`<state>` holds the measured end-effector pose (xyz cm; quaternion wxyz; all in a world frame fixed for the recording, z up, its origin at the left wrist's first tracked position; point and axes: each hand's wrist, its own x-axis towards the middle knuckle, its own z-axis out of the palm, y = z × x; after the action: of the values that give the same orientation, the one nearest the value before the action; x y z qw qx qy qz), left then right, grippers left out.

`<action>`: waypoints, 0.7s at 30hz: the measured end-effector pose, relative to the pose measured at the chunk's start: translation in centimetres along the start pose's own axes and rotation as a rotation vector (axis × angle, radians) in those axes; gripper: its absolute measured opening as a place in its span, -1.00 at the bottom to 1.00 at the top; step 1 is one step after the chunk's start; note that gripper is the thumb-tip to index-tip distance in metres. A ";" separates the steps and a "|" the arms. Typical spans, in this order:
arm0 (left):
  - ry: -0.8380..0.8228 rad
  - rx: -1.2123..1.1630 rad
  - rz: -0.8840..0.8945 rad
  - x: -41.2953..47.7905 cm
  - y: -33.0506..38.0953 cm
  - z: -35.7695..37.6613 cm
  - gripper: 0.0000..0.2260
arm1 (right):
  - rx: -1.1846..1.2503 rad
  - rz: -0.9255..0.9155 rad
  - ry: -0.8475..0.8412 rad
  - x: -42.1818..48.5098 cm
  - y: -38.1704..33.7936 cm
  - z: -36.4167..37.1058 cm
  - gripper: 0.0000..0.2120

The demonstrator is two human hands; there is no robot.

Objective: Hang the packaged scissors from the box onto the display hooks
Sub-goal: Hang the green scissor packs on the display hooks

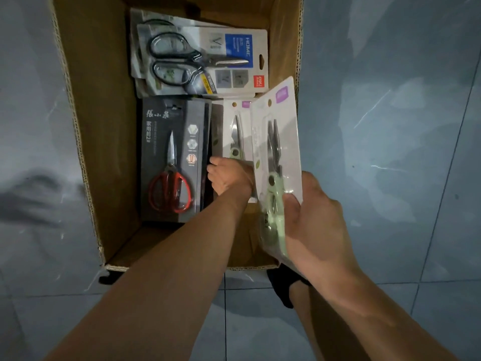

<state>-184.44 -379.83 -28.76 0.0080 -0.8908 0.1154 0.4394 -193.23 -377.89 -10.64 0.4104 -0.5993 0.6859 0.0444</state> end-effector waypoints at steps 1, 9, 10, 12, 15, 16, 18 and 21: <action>0.004 -0.019 -0.013 -0.1 0.3 0.1 -0.58 | 0.045 0.040 0.020 0.2 0.5 0.0 -0.82; 0.016 -0.082 -0.082 0.5 1.8 0.3 -0.45 | 0.103 0.169 -0.048 0.6 1.6 0.6 -0.73; 0.019 -0.077 -0.076 0.5 1.8 0.3 -0.45 | 0.109 0.164 -0.039 0.6 1.7 0.6 -0.73; 0.028 -0.058 -0.061 0.3 1.7 0.5 -0.45 | 0.120 0.161 -0.032 0.6 2.0 0.7 -0.72; 0.020 -0.043 -0.037 0.2 1.5 0.8 -0.49 | 0.171 0.169 -0.018 0.6 2.3 0.7 -0.72; 0.019 -0.036 -0.032 0.3 1.4 0.7 -0.50 | 0.187 0.175 -0.020 0.6 2.4 0.8 -0.72; 0.017 -0.022 -0.027 0.3 1.3 0.5 -0.50 | 0.200 0.169 -0.021 0.7 2.5 0.8 -0.71; 0.021 -0.026 -0.016 0.1 0.8 0.4 -0.54 | 0.218 0.168 -0.017 0.7 2.8 1.0 -0.69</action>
<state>-184.90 -380.61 -28.98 -0.0014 -0.8963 0.1028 0.4315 -195.05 -377.13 -12.96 0.4736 -0.4912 0.7310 0.0088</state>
